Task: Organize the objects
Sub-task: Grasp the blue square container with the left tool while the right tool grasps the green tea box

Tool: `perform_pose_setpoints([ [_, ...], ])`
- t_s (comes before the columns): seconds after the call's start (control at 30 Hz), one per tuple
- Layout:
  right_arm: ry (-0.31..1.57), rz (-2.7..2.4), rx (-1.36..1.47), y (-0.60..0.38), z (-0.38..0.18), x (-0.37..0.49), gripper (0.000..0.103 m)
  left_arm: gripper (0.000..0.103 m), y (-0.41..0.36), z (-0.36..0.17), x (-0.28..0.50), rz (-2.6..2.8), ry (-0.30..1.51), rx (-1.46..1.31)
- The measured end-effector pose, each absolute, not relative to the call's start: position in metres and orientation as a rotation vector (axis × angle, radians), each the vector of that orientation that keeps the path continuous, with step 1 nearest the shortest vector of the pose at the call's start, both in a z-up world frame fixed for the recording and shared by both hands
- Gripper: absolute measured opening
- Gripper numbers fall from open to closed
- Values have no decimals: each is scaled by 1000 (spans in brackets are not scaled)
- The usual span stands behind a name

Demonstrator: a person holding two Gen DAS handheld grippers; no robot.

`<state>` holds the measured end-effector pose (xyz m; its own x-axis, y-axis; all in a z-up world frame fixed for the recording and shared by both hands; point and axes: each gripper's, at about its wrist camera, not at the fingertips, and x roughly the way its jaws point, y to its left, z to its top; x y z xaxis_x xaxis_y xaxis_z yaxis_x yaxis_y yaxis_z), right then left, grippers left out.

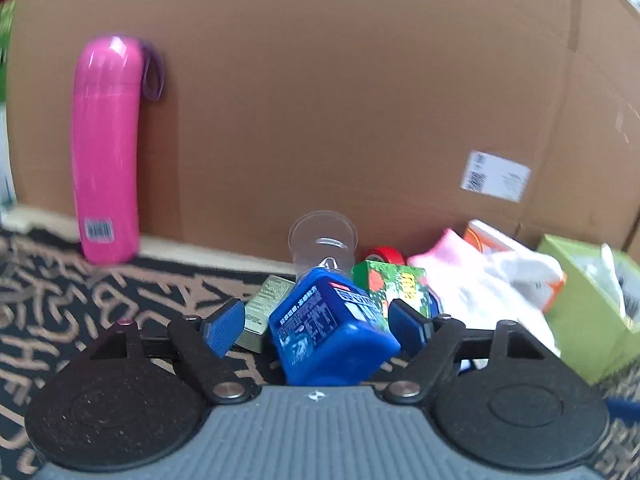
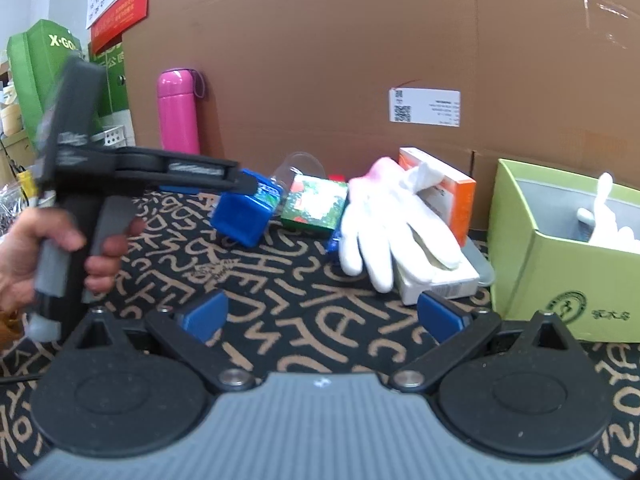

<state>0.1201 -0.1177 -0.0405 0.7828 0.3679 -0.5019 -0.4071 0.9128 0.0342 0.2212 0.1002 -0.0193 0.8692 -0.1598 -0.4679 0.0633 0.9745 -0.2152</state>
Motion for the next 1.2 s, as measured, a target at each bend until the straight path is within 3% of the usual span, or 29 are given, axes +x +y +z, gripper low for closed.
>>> perform_pose_setpoints([
  [0.1,518,423,-121,-108,-39,127,103,46,114,-24,225,-178,533,-324],
  [0.23,465,476,-223,-90,-36,148,101,20,124,-15,203,-209,525,-315],
  [0.4,395,527,-445,-54,-43,200,101,20,145,-15,181,-237,541,-338],
  [0.47,393,511,-532,-40,-51,224,99,30,149,-16,179,-234,527,-373],
  [0.53,422,493,-588,-28,-59,244,97,63,150,-14,181,-225,508,-403],
  [0.63,451,509,-608,-16,-68,262,97,70,140,-7,192,-248,490,-387],
  [0.7,460,502,-628,-8,-74,272,97,69,129,-3,203,-280,491,-349],
  [0.8,491,497,-552,-11,-76,288,97,75,120,-5,220,-258,513,-311],
  [0.83,509,504,-518,-14,-76,289,84,75,118,-8,225,-248,532,-300],
  [0.9,528,523,-483,-16,-74,281,84,75,114,-15,227,-245,547,-280],
  [1.0,508,568,-487,-18,-77,252,83,71,114,-24,223,-243,559,-264],
  [1.03,511,574,-477,-20,-78,242,83,63,114,-27,221,-245,563,-249],
  [1.2,573,588,-372,-34,-75,195,84,62,112,-29,210,-235,564,-196],
])
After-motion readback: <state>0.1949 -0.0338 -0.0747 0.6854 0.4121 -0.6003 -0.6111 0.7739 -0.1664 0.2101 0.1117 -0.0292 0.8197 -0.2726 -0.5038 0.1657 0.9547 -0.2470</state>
